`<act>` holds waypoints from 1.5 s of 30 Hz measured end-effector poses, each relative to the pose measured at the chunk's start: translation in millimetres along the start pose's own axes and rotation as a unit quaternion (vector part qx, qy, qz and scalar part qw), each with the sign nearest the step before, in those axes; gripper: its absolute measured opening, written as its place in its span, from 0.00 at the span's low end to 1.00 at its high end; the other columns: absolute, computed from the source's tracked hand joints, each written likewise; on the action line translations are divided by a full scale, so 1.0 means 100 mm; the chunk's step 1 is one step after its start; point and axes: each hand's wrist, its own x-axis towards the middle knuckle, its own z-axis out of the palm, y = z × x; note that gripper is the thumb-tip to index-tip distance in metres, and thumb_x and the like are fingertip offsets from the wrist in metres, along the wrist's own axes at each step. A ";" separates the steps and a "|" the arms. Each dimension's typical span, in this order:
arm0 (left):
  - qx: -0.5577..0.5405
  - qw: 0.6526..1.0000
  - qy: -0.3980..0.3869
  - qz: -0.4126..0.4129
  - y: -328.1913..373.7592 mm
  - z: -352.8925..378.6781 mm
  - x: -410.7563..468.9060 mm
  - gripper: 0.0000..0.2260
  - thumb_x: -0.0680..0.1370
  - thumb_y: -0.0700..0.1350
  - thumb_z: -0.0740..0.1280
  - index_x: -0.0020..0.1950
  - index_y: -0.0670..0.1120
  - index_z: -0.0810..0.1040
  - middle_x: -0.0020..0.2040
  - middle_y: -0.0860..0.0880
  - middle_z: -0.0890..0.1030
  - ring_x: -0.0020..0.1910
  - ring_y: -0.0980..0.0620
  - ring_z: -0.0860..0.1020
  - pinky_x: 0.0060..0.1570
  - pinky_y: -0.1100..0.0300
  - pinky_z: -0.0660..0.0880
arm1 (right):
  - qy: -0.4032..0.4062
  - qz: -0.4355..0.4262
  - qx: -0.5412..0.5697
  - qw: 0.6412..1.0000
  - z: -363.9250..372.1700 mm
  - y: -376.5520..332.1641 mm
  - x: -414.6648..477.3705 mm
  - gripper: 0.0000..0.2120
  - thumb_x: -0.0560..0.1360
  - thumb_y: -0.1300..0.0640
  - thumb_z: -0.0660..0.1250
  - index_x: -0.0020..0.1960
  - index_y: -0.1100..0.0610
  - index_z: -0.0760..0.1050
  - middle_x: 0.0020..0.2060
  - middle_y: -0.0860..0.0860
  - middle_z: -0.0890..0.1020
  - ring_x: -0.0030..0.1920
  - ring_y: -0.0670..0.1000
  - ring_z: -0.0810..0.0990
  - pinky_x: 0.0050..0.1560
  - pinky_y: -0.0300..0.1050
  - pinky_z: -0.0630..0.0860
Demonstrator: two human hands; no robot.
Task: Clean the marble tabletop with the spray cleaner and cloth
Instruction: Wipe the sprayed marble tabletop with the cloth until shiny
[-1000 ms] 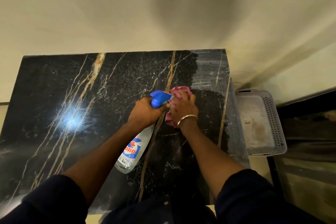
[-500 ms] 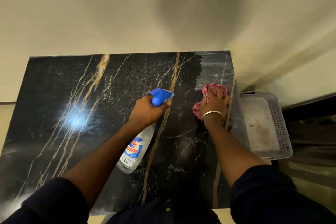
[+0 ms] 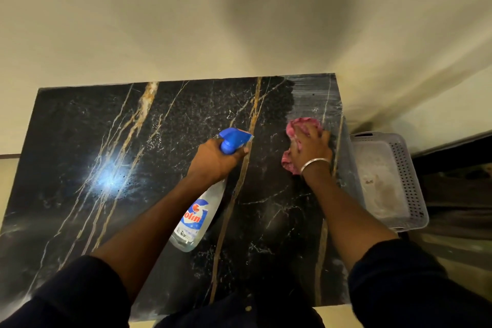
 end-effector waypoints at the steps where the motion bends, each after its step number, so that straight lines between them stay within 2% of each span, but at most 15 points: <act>1: -0.003 1.000 -0.003 -0.002 0.01 -0.01 0.01 0.22 0.75 0.55 0.70 0.64 0.45 0.74 0.46 0.50 0.80 0.43 0.55 0.79 0.44 0.61 0.76 | 0.008 0.018 -0.014 1.000 -0.02 0.12 0.06 0.24 0.79 0.48 0.57 0.74 0.47 0.65 0.75 0.52 0.64 0.71 0.61 0.62 0.68 0.56 0.63; 3: -0.004 1.000 -0.007 -0.007 0.01 -0.02 0.03 0.23 0.75 0.55 0.70 0.65 0.45 0.73 0.48 0.48 0.80 0.45 0.53 0.80 0.46 0.58 0.77 | 0.029 0.058 -0.019 0.998 -0.01 0.21 0.14 0.23 0.78 0.49 0.58 0.73 0.49 0.68 0.75 0.54 0.65 0.74 0.61 0.59 0.74 0.57 0.54; 4: -0.004 1.000 -0.008 -0.008 0.00 -0.03 0.04 0.23 0.75 0.55 0.70 0.65 0.45 0.73 0.49 0.48 0.80 0.45 0.53 0.80 0.46 0.58 0.77 | 0.037 0.089 -0.003 0.995 -0.02 0.16 0.13 0.23 0.78 0.49 0.58 0.73 0.49 0.68 0.75 0.54 0.64 0.75 0.62 0.58 0.75 0.58 0.54; 7: -0.003 1.000 -0.008 -0.010 0.01 -0.02 0.06 0.22 0.75 0.55 0.70 0.63 0.45 0.74 0.49 0.47 0.81 0.45 0.52 0.80 0.45 0.59 0.76 | 0.035 0.131 0.047 0.990 -0.06 -0.22 0.05 0.23 0.78 0.51 0.60 0.73 0.46 0.67 0.75 0.53 0.63 0.72 0.66 0.58 0.64 0.57 0.68; 9: -0.005 1.000 -0.005 -0.015 0.02 0.00 0.07 0.21 0.74 0.55 0.70 0.62 0.45 0.75 0.47 0.48 0.81 0.44 0.52 0.80 0.44 0.59 0.77 | 0.008 0.065 0.031 0.997 -0.07 -0.50 0.01 0.24 0.78 0.49 0.60 0.74 0.45 0.64 0.75 0.52 0.62 0.69 0.65 0.60 0.59 0.55 0.73; 13: 0.000 1.000 0.001 -0.024 0.06 0.04 0.11 0.20 0.73 0.57 0.71 0.59 0.46 0.76 0.42 0.51 0.80 0.40 0.55 0.80 0.36 0.63 0.74 | -0.037 -0.057 -0.004 0.998 0.04 -0.86 0.03 0.26 0.79 0.45 0.57 0.76 0.45 0.60 0.75 0.51 0.61 0.67 0.64 0.61 0.61 0.55 0.72; 17: 0.012 1.000 -0.002 -0.015 0.08 0.04 0.18 0.23 0.73 0.58 0.70 0.62 0.46 0.75 0.46 0.49 0.81 0.42 0.55 0.80 0.39 0.63 0.75 | -0.022 -0.104 -0.013 0.994 -0.01 -0.65 0.05 0.24 0.80 0.47 0.57 0.75 0.45 0.63 0.74 0.49 0.63 0.66 0.63 0.63 0.59 0.54 0.74; 20: 0.003 1.000 -0.011 -0.011 0.12 0.05 0.23 0.22 0.74 0.55 0.70 0.63 0.44 0.74 0.50 0.47 0.81 0.45 0.52 0.80 0.47 0.57 0.77 | -0.001 -0.013 -0.007 1.000 -0.08 -0.18 0.19 0.23 0.79 0.47 0.58 0.73 0.46 0.65 0.73 0.50 0.65 0.67 0.63 0.63 0.60 0.55 0.71; 24: -0.010 1.000 -0.010 -0.007 0.13 0.01 0.33 0.22 0.74 0.55 0.70 0.62 0.43 0.75 0.48 0.46 0.82 0.45 0.51 0.80 0.49 0.55 0.79 | 0.035 0.110 -0.011 0.993 -0.14 0.14 0.32 0.23 0.79 0.49 0.59 0.73 0.48 0.66 0.75 0.56 0.63 0.74 0.66 0.57 0.72 0.59 0.57; 27: -0.023 1.000 -0.007 -0.008 0.12 -0.03 0.39 0.21 0.75 0.56 0.70 0.62 0.44 0.75 0.47 0.47 0.82 0.44 0.51 0.81 0.46 0.57 0.79 | 0.050 0.212 0.043 0.975 -0.15 -0.20 0.34 0.24 0.79 0.49 0.58 0.74 0.48 0.65 0.76 0.54 0.61 0.74 0.66 0.56 0.66 0.61 0.67; 29: -0.024 1.000 -0.009 -0.006 0.12 -0.03 0.42 0.20 0.75 0.54 0.70 0.62 0.44 0.75 0.47 0.47 0.82 0.44 0.52 0.81 0.46 0.58 0.78 | 0.026 0.159 0.047 0.986 -0.11 -0.52 0.38 0.24 0.78 0.48 0.60 0.74 0.46 0.63 0.75 0.54 0.61 0.72 0.67 0.58 0.60 0.59 0.73; 32: -0.017 1.000 0.000 -0.010 0.12 -0.01 0.47 0.19 0.74 0.54 0.70 0.61 0.45 0.76 0.46 0.48 0.82 0.42 0.53 0.81 0.44 0.59 0.78 | -0.020 -0.012 0.004 1.000 0.00 -0.93 0.46 0.28 0.75 0.45 0.61 0.74 0.46 0.62 0.74 0.53 0.62 0.69 0.65 0.61 0.61 0.57 0.71; 37: -0.011 1.000 -0.001 -0.015 0.13 0.02 0.57 0.18 0.75 0.54 0.70 0.60 0.47 0.76 0.45 0.49 0.82 0.40 0.56 0.80 0.40 0.62 0.76 | -0.016 -0.125 -0.024 0.992 -0.01 -0.83 0.52 0.26 0.78 0.46 0.59 0.75 0.48 0.63 0.74 0.51 0.64 0.68 0.64 0.62 0.62 0.54 0.72; 40: -0.015 1.000 -0.012 -0.004 0.15 0.03 0.63 0.19 0.75 0.54 0.70 0.61 0.45 0.75 0.47 0.48 0.82 0.42 0.55 0.80 0.43 0.61 0.77 | 0.019 -0.052 -0.022 0.998 -0.09 -0.30 0.62 0.25 0.78 0.46 0.59 0.74 0.49 0.64 0.73 0.52 0.66 0.66 0.64 0.64 0.58 0.53 0.72; 45: -0.017 1.000 -0.014 0.006 0.21 0.07 0.69 0.18 0.75 0.54 0.70 0.59 0.45 0.76 0.44 0.48 0.81 0.41 0.55 0.80 0.39 0.64 0.75 | 0.046 0.088 -0.029 0.995 -0.16 0.19 0.81 0.23 0.78 0.47 0.59 0.72 0.51 0.69 0.73 0.56 0.67 0.68 0.68 0.64 0.67 0.59 0.65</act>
